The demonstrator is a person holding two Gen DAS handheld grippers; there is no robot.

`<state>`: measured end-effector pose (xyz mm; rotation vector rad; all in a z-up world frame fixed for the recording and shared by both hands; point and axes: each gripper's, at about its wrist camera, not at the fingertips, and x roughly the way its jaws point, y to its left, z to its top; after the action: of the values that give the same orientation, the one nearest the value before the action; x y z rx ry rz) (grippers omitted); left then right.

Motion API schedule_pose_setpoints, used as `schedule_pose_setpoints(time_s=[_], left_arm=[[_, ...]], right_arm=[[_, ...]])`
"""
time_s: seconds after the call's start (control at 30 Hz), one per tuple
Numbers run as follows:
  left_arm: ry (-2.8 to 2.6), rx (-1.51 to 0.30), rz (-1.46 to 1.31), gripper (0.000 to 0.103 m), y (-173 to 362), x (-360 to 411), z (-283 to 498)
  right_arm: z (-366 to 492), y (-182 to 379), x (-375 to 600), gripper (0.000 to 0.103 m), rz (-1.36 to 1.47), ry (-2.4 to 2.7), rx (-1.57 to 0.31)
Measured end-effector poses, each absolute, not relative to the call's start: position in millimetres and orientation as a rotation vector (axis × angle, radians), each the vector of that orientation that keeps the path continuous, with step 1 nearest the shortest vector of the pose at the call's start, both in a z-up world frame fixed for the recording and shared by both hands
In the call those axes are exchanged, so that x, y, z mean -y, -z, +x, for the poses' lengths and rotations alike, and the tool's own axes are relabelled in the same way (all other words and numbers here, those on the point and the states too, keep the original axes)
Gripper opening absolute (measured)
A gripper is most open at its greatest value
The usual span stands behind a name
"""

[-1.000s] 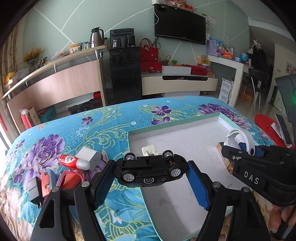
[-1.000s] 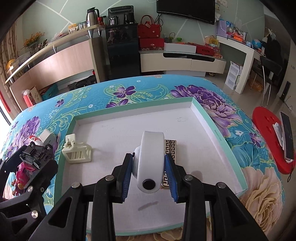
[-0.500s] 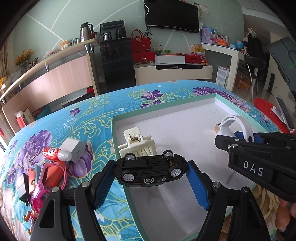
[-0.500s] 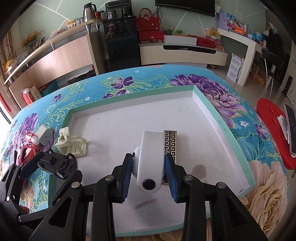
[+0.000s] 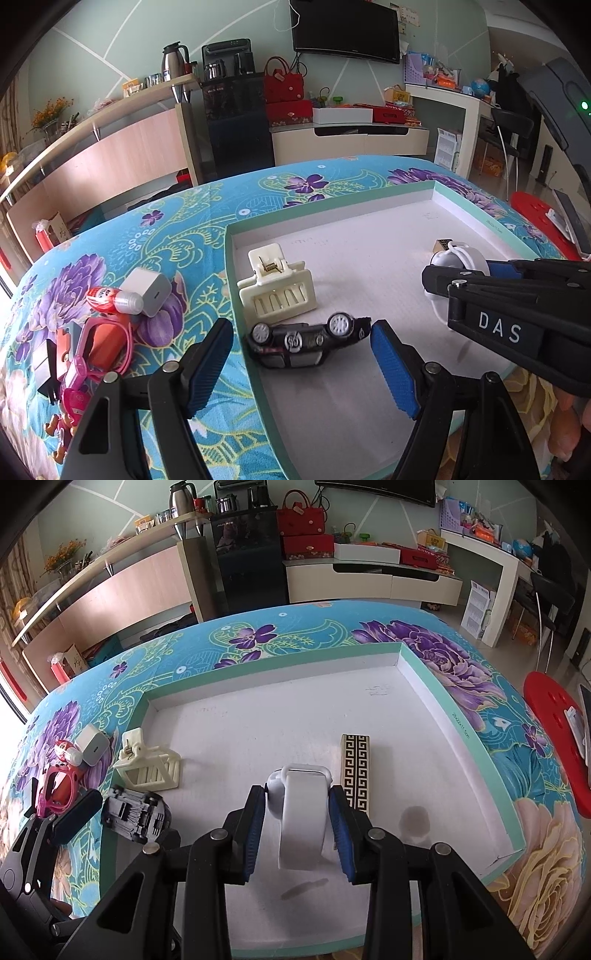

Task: Organize rigid objects
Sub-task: 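Carry the car and white round object into the tray and release both, then move both tools back toward the remaining pile of items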

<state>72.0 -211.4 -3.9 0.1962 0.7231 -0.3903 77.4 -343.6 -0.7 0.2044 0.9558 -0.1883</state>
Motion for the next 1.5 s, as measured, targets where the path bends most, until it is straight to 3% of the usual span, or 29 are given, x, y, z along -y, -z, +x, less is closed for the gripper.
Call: schedule_pose_setpoints(time_s=[0.27,0.33,0.47,0.57,0.67,0.73,0.77,0.83,0.9,1.03,1.2,1.5], left_arm=[[0.368,-0.701,0.171,0.08,-5.1,200.2,71.1],[0.361,-0.696,0.162,0.08,-7.6,196.4,71.8],[0.344,-0.681,0.148,0.082,-13.7,188.6,72.3],[0.32,-0.661,0.133,0.086,-19.6,179.6,72.4],[0.271,-0.645,0.119,0.086,-24.1,169.1,75.0],[0.233,-0.643,0.113,0.093,-24.4,161.5,77.9],[0.212,-0.645,0.107,0.103,-24.2,157.3,79.8],[0.184,-0.656,0.082,0.103,-23.2,148.8,83.5],[0.158,-0.666,0.05,0.103,-22.6,140.4,86.4],[0.114,-0.672,0.007,0.103,-22.2,127.4,90.6],[0.037,-0.701,-0.031,0.103,-18.8,111.8,95.7],[-0.083,-0.725,-0.094,0.103,-28.5,75.2,100.3]], right_arm=[[77.4,-1.2,347.1,0.038,0.221,0.189,-0.947],[77.3,-2.7,347.6,0.042,0.224,0.186,-0.941],[77.2,-4.1,347.0,0.06,0.221,0.184,-0.935],[77.2,-5.9,346.9,0.061,0.217,0.187,-0.925],[77.1,-6.6,347.2,0.07,0.212,0.192,-0.922],[77.2,-6.8,347.1,0.07,0.21,0.189,-0.919],[77.6,-6.8,346.6,0.071,0.206,0.189,-0.917],[78.6,-6.4,345.0,0.073,0.193,0.188,-0.917],[79.5,-5.4,342.9,0.083,0.183,0.184,-0.92],[81.3,-4.7,338.0,0.084,0.164,0.171,-0.919],[83.7,-2.9,333.5,0.098,0.148,0.182,-0.922],[88.7,-14.9,313.0,0.098,0.164,0.147,-0.873]])
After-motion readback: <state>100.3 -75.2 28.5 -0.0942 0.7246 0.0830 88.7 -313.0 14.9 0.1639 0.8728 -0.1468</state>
